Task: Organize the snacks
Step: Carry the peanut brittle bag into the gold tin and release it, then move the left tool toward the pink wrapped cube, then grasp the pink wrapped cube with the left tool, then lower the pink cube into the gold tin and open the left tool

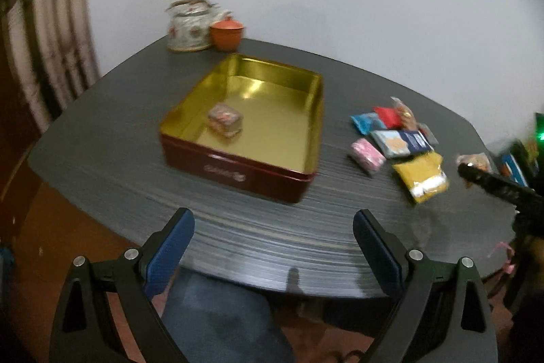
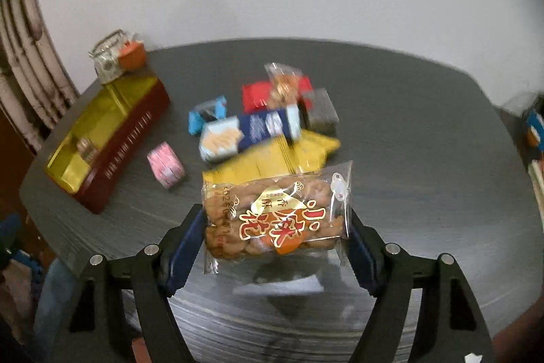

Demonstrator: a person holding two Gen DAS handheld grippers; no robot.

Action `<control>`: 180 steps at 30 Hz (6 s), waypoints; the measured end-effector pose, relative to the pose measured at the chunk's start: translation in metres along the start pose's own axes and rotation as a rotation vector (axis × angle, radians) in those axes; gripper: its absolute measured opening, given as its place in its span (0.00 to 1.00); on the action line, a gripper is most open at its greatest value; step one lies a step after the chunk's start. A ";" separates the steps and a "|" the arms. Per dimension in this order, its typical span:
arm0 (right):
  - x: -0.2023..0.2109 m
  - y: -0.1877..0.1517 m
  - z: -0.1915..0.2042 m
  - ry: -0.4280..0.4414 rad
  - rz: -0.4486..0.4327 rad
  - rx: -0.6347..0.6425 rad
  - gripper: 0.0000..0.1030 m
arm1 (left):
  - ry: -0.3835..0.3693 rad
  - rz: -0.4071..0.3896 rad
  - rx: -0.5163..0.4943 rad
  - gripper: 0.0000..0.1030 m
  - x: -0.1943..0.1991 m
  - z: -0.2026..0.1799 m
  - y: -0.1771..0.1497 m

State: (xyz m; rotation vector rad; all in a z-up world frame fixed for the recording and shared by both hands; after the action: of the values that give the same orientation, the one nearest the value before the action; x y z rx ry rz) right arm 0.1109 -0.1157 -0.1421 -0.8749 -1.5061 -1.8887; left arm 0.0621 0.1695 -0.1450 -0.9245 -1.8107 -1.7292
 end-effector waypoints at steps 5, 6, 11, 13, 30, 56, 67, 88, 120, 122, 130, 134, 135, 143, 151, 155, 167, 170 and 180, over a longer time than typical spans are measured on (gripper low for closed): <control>0.009 0.043 0.047 0.049 -0.048 0.052 0.71 | 0.047 -0.072 0.089 0.92 0.017 0.028 0.014; 0.008 0.050 0.060 0.052 -0.052 0.079 0.71 | 0.054 -0.074 0.101 0.92 0.018 0.032 0.015; -0.004 0.069 0.116 0.089 -0.042 0.161 0.71 | 0.065 -0.063 0.140 0.92 0.018 0.046 0.015; -0.008 0.073 0.135 0.096 -0.041 0.194 0.71 | 0.068 -0.057 0.151 0.91 0.016 0.049 0.014; -0.045 0.051 0.220 0.123 0.010 0.265 0.72 | 0.143 -0.032 0.238 0.92 0.012 0.087 0.012; -0.082 -0.018 0.285 0.240 0.200 0.363 0.72 | 0.214 -0.023 0.226 0.92 0.010 0.091 0.007; -0.090 -0.022 0.287 0.237 0.220 0.350 0.78 | 0.214 -0.015 0.232 0.92 0.007 0.093 0.005; -0.011 -0.010 0.042 -0.055 -0.011 0.075 0.92 | 0.083 -0.044 0.039 0.92 -0.003 0.025 0.005; 0.075 0.014 -0.079 0.054 -0.144 -0.181 0.99 | 0.210 0.237 0.092 0.31 -0.186 -0.137 0.044; 0.075 0.013 -0.074 0.066 -0.140 -0.170 0.99 | 0.175 0.243 0.094 0.30 -0.182 -0.135 0.044; 0.062 0.005 -0.074 0.039 -0.100 -0.161 0.99 | 0.058 0.074 -0.123 0.29 -0.115 -0.143 0.072; 0.055 0.002 -0.072 0.024 -0.081 -0.144 0.99 | 0.042 0.004 -0.206 0.29 -0.078 -0.141 0.086; 0.052 0.000 -0.070 0.022 -0.074 -0.135 0.99 | 0.050 -0.012 -0.229 0.29 -0.072 -0.138 0.089; 0.037 -0.012 -0.063 -0.001 -0.036 -0.084 0.99 | 0.114 -0.035 -0.253 0.29 -0.054 -0.096 0.121; 0.033 -0.017 -0.062 -0.013 -0.023 -0.065 0.99 | 0.188 -0.010 -0.185 0.29 -0.056 -0.026 0.164; 0.030 -0.018 -0.061 -0.018 -0.017 -0.055 0.99 | 0.223 0.034 -0.152 0.30 -0.071 0.003 0.176; 0.025 -0.021 -0.058 -0.023 -0.001 -0.043 0.99 | 0.236 0.198 -0.087 0.30 -0.140 0.032 0.165; 0.023 -0.022 -0.058 -0.024 0.005 -0.042 0.99 | 0.251 0.230 -0.104 0.30 -0.155 0.033 0.156; 0.012 -0.029 -0.057 -0.031 0.035 -0.033 0.99 | 0.277 0.297 -0.106 0.30 -0.187 0.039 0.135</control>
State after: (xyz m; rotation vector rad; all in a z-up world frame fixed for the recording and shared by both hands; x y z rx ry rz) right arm 0.0731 -0.1662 -0.1588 -0.9427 -1.4725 -1.8877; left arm 0.2906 0.1779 -0.1949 -0.8930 -1.3444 -1.6803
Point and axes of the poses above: each gripper's, at about its wrist camera, not at the fingertips, and x roughly against the way its jaws point, z to its left, y to its top, the point moved 10 cm from there along -x, roughly the way its jaws point, and after that the axes turned 9 degrees about -x, right-handed, at the moved point
